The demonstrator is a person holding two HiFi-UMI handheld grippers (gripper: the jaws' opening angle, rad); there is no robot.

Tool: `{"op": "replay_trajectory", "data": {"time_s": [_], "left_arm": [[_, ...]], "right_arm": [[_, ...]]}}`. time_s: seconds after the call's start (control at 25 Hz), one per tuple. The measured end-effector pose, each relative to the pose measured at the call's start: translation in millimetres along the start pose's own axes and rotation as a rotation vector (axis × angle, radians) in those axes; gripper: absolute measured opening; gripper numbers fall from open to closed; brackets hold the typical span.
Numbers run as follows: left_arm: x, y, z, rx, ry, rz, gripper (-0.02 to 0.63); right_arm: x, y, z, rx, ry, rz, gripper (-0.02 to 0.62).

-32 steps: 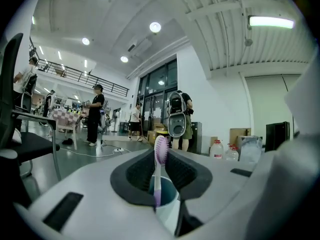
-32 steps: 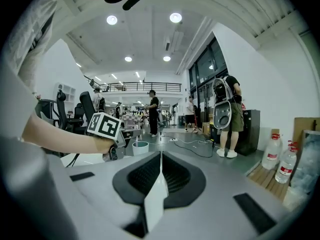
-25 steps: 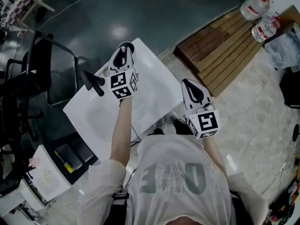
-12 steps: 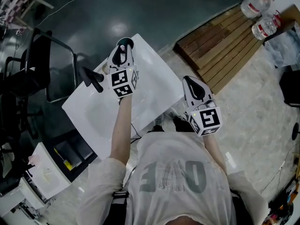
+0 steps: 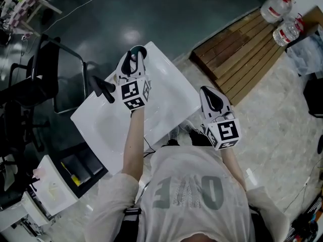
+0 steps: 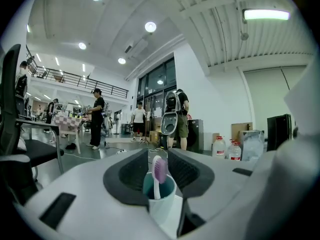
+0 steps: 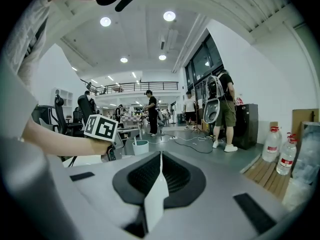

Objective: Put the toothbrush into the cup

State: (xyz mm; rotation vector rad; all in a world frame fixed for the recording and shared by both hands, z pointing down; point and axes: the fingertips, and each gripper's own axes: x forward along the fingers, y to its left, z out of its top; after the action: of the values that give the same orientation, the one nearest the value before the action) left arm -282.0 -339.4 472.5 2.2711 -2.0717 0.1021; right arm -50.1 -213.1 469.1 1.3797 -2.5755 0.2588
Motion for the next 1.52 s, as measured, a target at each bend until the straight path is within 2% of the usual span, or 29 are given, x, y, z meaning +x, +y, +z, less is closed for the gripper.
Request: {"op": "replay_trajectory", "data": {"time_s": [0.36, 0.6, 0.72, 0.84, 1.0, 1.24, 1.4, 1.52], "left_arm": [[-20, -9, 48, 0.110, -0.089, 0.020, 0.107], [-47, -10, 103, 0.153, -0.198, 0.051, 0.107], [-65, -10, 131, 0.158, -0.254, 0.066, 0.107], [-85, -8, 145, 0.127, -0.275, 0.096, 0.099], [-111, -10, 153, 0.122, -0.287, 0.139, 0.073], [-142, -20, 154, 0.133, -0.316, 0.161, 0.043], [-157, -27, 128, 0.110, -0.268, 0.179, 0.038], [-163, -38, 99, 0.087, -0.214, 0.156, 0.035]], "right_arm": [[0, 4, 6, -0.014, -0.027, 0.031, 0.032], [5, 12, 15, -0.021, -0.057, 0.068, 0.032], [10, 17, 22, -0.031, -0.075, 0.092, 0.032], [16, 22, 28, -0.044, -0.090, 0.112, 0.032], [25, 27, 38, -0.057, -0.112, 0.143, 0.032], [34, 41, 47, -0.070, -0.132, 0.201, 0.032], [38, 55, 52, -0.096, -0.145, 0.245, 0.032], [39, 64, 56, -0.114, -0.161, 0.267, 0.032]]}}
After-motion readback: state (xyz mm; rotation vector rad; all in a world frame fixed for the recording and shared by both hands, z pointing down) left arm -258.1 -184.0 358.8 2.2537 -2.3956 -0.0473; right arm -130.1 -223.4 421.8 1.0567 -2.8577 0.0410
